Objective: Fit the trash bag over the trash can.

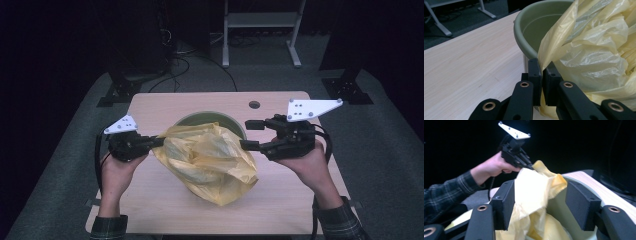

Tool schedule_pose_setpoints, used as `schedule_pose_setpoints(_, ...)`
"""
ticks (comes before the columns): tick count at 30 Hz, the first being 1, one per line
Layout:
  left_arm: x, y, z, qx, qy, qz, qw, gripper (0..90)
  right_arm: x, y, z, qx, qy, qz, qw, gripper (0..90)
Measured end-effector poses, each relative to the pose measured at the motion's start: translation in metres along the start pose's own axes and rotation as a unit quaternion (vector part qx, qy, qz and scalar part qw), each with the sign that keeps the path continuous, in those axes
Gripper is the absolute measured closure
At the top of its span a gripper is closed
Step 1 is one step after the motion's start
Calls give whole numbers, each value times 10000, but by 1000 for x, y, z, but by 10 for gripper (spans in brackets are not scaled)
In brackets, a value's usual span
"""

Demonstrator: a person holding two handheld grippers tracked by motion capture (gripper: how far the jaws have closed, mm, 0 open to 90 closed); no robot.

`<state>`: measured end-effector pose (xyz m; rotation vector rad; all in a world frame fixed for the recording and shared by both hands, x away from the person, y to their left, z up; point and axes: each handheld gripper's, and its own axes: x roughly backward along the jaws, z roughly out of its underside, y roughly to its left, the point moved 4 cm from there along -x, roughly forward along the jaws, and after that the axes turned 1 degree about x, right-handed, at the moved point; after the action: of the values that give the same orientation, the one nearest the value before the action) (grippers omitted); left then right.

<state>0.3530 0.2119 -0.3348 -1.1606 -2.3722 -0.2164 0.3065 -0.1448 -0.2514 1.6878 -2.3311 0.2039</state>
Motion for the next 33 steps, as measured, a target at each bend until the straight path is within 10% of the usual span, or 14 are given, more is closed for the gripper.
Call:
schedule_pose_setpoints(10,0,-3,0,-34,2,-14,10000,857,-11,16,-11,23,33,-260,9997,321)
schedule_pose_setpoints(13,0,-3,0,-33,-3,-13,10000,857,-22,13,-3,-17,338,-171,9993,427)
schedule_pose_setpoints(15,0,-2,0,-48,5,-17,10000,858,-27,10,3,28,492,-171,9986,700)
schedule_pose_setpoints(18,0,0,-1,-54,10,-64,10000,859,-32,5,10,308,617,128,9975,873)
schedule_pose_setpoints(28,-17,23,-8,-14,238,-325,9992,870,-38,-46,27,700,820,1304,9856,885)
schedule_pose_setpoints(33,-37,29,-5,41,388,-310,9988,877,-44,-76,48,507,814,1582,9827,886)
